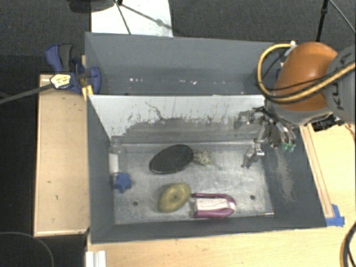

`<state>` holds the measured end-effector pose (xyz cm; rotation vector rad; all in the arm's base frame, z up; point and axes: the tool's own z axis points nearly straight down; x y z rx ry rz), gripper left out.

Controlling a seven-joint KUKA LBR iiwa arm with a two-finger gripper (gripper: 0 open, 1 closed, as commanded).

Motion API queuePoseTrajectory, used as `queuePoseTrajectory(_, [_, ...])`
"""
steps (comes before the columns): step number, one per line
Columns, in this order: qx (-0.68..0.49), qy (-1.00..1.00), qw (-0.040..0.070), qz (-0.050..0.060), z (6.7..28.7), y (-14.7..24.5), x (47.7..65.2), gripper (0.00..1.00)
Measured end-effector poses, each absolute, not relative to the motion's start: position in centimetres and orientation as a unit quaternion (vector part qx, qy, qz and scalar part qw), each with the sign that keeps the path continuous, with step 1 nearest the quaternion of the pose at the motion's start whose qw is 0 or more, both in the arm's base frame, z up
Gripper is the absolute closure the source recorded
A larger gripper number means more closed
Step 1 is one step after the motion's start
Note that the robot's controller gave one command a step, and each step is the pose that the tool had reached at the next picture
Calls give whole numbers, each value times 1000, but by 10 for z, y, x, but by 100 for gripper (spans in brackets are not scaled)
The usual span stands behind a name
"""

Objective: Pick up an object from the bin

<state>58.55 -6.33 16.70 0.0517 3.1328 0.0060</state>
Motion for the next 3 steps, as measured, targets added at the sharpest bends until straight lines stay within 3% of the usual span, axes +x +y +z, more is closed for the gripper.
queuePoseTrajectory(1, [74,997,4,2,218,-2,573,0])
queuePoseTrajectory(2, [1,1000,-1,1,144,58,583,0])
queuePoseTrajectory(3, [-63,998,1,1,69,109,583,0])
